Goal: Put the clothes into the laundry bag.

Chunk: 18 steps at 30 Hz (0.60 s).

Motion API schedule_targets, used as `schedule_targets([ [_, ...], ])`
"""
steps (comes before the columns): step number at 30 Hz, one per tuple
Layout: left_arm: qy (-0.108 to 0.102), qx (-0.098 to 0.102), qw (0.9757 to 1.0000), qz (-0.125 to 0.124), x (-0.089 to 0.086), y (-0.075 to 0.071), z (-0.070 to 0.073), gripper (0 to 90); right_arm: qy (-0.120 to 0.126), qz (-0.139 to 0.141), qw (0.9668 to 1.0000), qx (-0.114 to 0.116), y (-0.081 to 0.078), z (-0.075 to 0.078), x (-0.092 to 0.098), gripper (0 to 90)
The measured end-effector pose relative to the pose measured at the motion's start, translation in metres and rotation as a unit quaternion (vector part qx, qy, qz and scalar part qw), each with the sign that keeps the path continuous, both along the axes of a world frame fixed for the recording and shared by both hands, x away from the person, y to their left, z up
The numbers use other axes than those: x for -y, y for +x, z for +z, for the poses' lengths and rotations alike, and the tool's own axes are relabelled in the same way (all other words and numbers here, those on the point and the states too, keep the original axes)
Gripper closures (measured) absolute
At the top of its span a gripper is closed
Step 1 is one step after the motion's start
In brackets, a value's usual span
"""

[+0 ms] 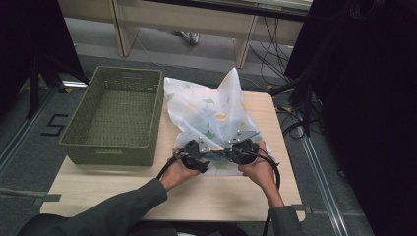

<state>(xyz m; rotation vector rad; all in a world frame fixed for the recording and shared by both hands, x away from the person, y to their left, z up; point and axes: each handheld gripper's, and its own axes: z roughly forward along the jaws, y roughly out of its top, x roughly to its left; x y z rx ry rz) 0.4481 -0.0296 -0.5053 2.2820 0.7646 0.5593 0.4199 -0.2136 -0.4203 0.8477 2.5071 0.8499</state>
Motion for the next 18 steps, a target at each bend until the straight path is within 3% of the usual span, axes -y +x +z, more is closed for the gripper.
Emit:
schedule_targets([
  [2, 0.025, 0.019, 0.9995, -0.002, 0.004, 0.008, -0.001, 49.3, -0.001, 0.011, 0.9999, 0.002, -0.001, 0.000, 0.001, 90.0],
  [3, 0.018, 0.030, 0.9994, 0.007, 0.003, 0.012, -0.002, 59.7, -0.006, 0.009, 0.9999, -0.010, -0.002, 0.001, 0.002, 90.0],
  [4, 0.024, 0.032, 0.9992, 0.005, 0.000, 0.017, -0.001, 72.7, -0.006, 0.005, 1.0000, -0.006, -0.002, -0.002, 0.002, 90.0],
  [5, 0.017, 0.032, 0.9993, 0.013, -0.004, 0.022, 0.000, 79.8, -0.003, 0.003, 0.9999, -0.017, -0.004, -0.007, 0.001, 90.0],
  [6, 0.015, 0.025, 0.9994, 0.021, -0.006, 0.024, 0.001, 79.8, -0.003, 0.003, 0.9999, -0.017, -0.004, -0.007, 0.001, 90.0],
  [10, 0.004, 0.040, 0.9990, 0.021, -0.011, 0.022, 0.010, 84.1, 0.001, 0.016, 0.9995, -0.029, -0.009, -0.007, -0.005, 90.0],
  [12, -0.014, 0.042, 0.9985, 0.033, -0.015, 0.022, 0.019, 84.1, -0.001, 0.022, 0.9995, -0.021, -0.010, -0.006, -0.006, 90.0],
  [13, -0.007, 0.046, 0.9986, 0.027, -0.017, 0.024, 0.021, 83.5, 0.000, 0.029, 0.9990, -0.033, -0.013, -0.003, -0.006, 90.0],
  [14, -0.013, 0.044, 0.9986, 0.026, -0.017, 0.026, 0.019, 83.0, 0.004, 0.020, 0.9991, -0.037, -0.016, -0.003, -0.008, 90.0],
  [18, -0.028, -0.008, 0.9994, 0.019, -0.015, 0.026, 0.000, 74.9, -0.014, 0.025, 0.9985, -0.047, -0.020, -0.014, -0.011, 90.0],
])
